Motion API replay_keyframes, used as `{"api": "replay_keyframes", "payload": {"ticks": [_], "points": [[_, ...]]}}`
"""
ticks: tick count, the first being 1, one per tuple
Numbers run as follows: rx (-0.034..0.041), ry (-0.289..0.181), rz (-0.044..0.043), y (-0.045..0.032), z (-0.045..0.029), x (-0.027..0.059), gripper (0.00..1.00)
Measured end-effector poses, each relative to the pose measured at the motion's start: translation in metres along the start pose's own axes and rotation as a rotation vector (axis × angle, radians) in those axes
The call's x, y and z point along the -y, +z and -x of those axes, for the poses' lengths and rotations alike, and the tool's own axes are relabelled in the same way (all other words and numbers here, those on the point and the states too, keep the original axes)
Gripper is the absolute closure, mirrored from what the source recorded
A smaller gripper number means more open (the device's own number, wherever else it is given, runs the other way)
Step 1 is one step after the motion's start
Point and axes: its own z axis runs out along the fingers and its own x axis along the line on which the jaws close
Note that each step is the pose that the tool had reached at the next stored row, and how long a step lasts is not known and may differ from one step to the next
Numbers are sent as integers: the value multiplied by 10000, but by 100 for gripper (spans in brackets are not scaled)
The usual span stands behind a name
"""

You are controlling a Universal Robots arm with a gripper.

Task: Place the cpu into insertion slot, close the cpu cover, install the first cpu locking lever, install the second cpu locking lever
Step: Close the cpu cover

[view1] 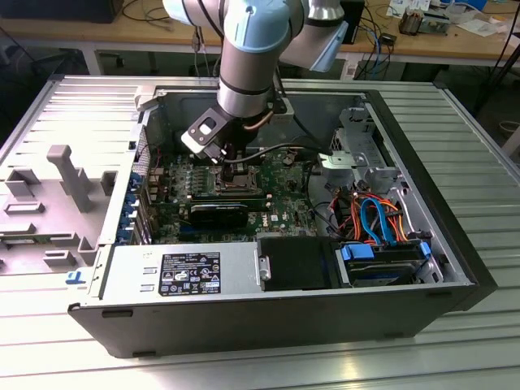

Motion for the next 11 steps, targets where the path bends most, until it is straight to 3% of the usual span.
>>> {"api": "replay_keyframes", "payload": {"ticks": [7, 11], "points": [[-6, -3, 4, -54, 13, 3, 89], [-72, -5, -12, -80, 28, -74, 89]]}}
